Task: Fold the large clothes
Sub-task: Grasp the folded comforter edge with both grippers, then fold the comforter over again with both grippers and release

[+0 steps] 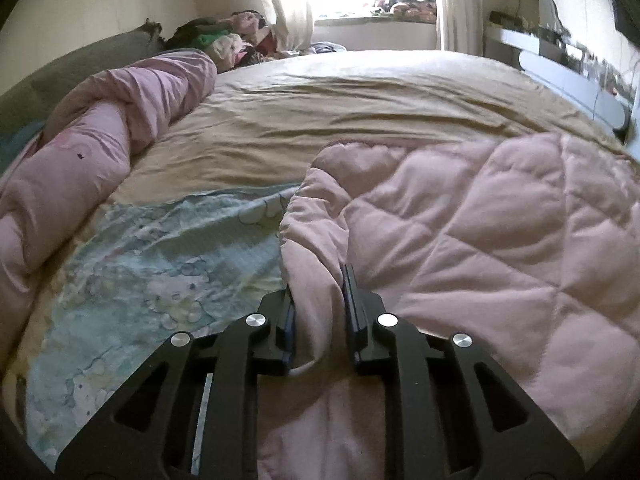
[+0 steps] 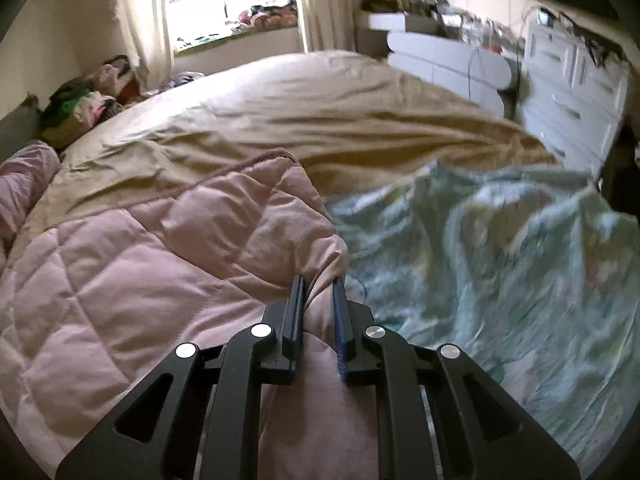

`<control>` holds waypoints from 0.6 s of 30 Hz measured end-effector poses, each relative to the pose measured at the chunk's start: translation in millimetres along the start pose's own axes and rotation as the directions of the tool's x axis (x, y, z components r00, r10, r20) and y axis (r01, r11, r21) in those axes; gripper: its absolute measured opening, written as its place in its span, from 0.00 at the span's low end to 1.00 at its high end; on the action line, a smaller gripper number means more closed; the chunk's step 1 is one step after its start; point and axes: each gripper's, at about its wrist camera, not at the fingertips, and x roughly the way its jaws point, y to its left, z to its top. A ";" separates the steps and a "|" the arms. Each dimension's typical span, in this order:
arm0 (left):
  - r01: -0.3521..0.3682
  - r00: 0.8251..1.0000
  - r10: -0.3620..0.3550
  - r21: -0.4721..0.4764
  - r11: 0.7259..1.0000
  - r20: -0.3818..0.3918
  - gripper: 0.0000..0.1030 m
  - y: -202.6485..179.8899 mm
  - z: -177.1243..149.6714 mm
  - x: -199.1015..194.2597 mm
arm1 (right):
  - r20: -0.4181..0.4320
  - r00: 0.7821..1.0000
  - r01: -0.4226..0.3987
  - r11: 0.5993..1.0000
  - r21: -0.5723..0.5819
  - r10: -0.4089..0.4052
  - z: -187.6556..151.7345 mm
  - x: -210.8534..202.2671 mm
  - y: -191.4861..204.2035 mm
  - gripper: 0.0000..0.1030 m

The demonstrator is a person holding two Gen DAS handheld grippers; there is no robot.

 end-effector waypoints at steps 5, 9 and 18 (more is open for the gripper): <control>-0.006 1.000 0.006 -0.004 1.000 -0.021 0.15 -4.0 -3.8 13.0 | -0.035 0.999 0.033 0.999 -0.007 -0.033 -9.3 17.2 2.0 0.13; -0.007 0.997 0.008 0.008 1.000 -0.070 0.18 -5.9 -1.6 9.3 | -0.045 0.998 0.045 0.999 -0.010 -0.045 -7.8 5.4 6.1 0.30; 0.072 0.994 -0.074 0.025 0.997 0.081 0.71 -17.8 -9.4 -93.4 | 0.152 0.976 -0.131 0.978 -0.161 0.155 -30.9 -113.6 42.6 0.73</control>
